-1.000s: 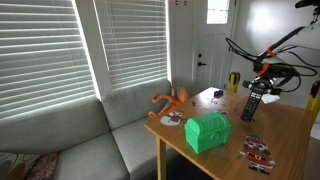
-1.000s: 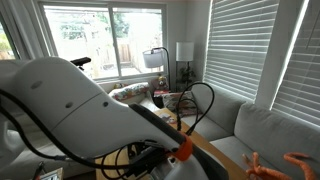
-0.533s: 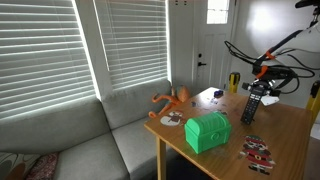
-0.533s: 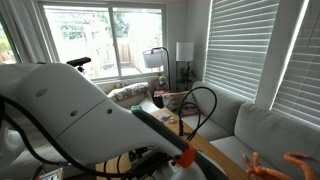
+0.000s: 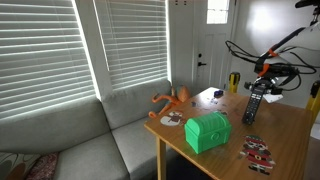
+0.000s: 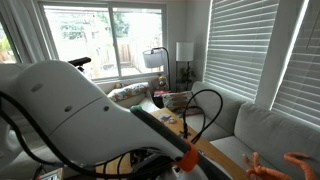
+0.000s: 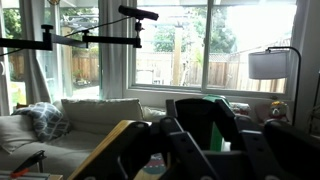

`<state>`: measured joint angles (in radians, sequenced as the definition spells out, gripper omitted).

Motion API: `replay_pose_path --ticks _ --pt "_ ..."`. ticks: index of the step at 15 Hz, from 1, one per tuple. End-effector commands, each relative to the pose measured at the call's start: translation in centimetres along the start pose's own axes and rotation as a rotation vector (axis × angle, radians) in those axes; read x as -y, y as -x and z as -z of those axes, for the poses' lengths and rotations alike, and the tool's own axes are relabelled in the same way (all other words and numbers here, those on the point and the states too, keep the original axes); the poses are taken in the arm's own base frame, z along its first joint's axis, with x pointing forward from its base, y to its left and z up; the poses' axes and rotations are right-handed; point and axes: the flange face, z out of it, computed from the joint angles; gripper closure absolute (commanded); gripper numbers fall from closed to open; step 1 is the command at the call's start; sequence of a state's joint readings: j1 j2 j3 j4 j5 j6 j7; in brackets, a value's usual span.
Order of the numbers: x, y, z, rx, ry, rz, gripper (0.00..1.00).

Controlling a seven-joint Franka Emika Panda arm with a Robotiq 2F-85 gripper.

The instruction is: Turn the remote control over

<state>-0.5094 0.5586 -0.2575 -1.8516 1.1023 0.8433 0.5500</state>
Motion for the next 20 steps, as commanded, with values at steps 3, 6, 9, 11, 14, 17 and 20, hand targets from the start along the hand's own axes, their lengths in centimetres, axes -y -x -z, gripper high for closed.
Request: replay_pose_path --ticks 3,6,9,11,14,17,20 --pt "0.2 1.4 0.9 -0.093 -0.007 -0.014 0.83" --pt "0.1 2.4 1.3 -0.146 -0.01 -0.027 0.83" --pt "0.1 3.0 1.7 -0.203 -0.009 -0.049 0.83" --pt "0.0 3.1 2.0 -0.241 -0.011 -0.068 0.83" --pt "-0.1 3.1 2.3 -0.301 -0.009 -0.102 0.83" --pt "-0.1 3.2 2.4 -0.347 -0.003 -0.121 0.83" --pt "-0.1 3.3 2.5 -0.41 0.007 -0.137 0.83"
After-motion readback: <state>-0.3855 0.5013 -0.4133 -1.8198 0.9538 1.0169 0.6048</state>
